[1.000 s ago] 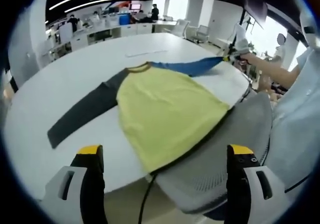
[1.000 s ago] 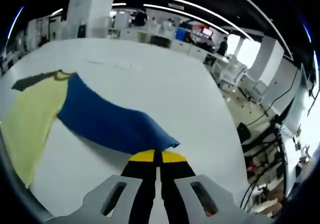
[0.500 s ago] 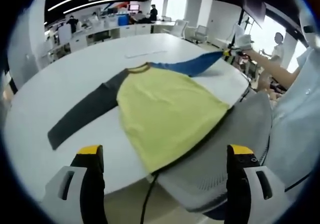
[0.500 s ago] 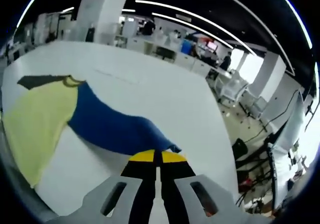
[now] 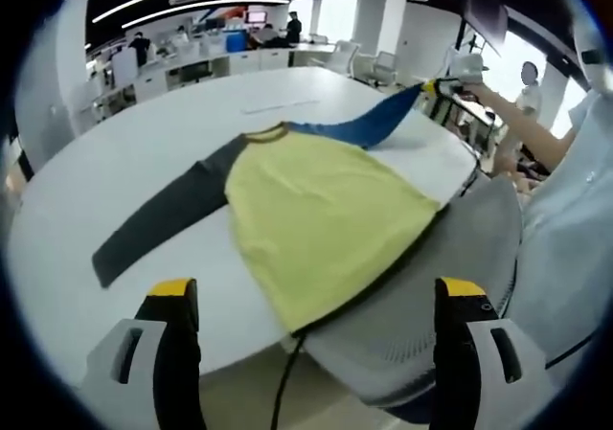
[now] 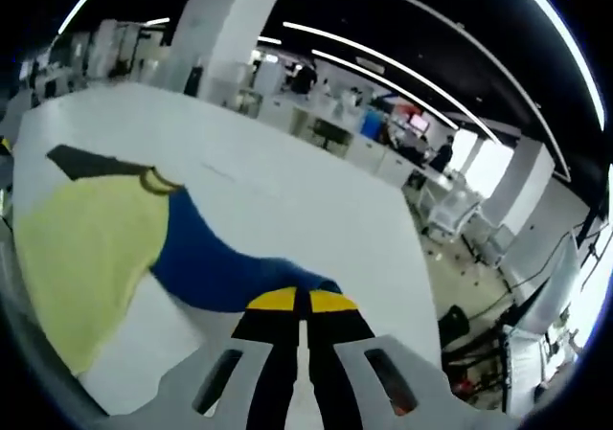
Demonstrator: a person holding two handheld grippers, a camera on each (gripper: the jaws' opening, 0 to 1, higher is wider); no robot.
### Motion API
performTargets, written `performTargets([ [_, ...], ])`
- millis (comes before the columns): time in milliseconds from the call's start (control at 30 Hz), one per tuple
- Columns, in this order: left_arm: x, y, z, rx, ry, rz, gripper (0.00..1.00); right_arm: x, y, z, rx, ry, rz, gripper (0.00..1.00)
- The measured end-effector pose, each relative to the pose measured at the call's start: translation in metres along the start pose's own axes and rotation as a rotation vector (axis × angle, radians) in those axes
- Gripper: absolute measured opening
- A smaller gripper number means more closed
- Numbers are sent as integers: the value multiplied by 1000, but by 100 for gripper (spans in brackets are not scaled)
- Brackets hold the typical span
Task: Fold the garment on the visible template until the final outline fits inside the template.
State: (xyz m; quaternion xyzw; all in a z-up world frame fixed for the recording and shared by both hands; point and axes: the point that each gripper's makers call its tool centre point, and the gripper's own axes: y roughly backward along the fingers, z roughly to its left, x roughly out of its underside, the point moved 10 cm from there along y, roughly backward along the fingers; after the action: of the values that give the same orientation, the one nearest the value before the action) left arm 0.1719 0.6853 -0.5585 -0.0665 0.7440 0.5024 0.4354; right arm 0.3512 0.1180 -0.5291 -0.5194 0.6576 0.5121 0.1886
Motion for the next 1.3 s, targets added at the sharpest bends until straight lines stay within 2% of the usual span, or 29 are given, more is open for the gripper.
performTargets([
  [300, 3, 3, 0, -1, -1, 0, 100, -28, -8, 12, -37, 46, -45, 2],
  [400, 3, 3, 1, 0, -1, -5, 100, -43, -8, 24, -54, 74, -70, 2],
  [533, 2, 5, 1, -4, -7, -14, 100, -59, -19, 25, -77, 104, -87, 2],
  [767, 5, 5, 2, 1, 6, -20, 99, -88, -26, 49, -121, 142, -128, 2],
  [967, 7, 8, 3, -3, 9, -24, 99, -102, -32, 70, -165, 172, -147, 2],
  [1300, 6, 9, 7, -1, 1, -22, 99, -125, -42, 89, -219, 177, -190, 2],
])
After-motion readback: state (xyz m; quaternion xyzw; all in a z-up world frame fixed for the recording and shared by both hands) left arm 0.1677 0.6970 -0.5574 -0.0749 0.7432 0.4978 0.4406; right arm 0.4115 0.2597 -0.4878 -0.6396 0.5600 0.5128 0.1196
